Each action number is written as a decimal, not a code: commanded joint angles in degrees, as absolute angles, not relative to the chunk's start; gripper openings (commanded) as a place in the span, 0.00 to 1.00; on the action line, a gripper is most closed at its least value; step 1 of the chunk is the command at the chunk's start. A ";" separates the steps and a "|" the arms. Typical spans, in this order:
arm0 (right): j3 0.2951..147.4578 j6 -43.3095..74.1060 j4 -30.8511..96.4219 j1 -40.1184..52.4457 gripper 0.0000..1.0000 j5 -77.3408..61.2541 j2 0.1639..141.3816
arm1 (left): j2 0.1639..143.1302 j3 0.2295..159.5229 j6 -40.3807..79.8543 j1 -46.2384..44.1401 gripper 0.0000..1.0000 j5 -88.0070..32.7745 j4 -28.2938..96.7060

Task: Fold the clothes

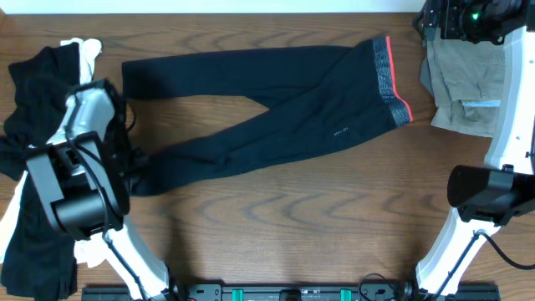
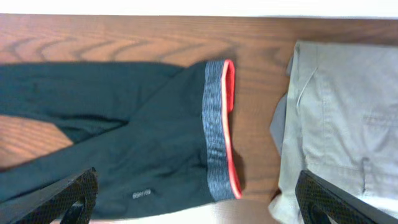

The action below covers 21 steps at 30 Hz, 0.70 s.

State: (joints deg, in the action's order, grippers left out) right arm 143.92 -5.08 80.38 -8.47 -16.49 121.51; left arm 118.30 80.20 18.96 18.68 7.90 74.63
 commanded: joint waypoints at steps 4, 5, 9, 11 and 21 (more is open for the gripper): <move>143.57 -5.85 86.63 -8.95 0.99 -16.97 121.93 | 117.97 79.46 18.70 24.34 0.22 8.38 70.98; 143.15 -5.87 87.72 -8.99 0.99 -16.97 121.97 | 117.97 79.55 18.68 24.69 0.24 8.38 70.50; 139.24 -5.89 89.52 -9.10 0.99 -16.93 121.99 | 117.97 79.64 18.68 24.99 0.27 8.19 68.79; 136.05 -5.89 89.34 -9.10 0.98 -16.95 121.99 | 117.95 79.68 18.65 24.93 0.27 7.11 68.18; 117.93 -7.51 81.28 -9.17 0.96 -16.29 121.99 | 113.86 79.68 17.56 24.95 0.27 1.41 63.18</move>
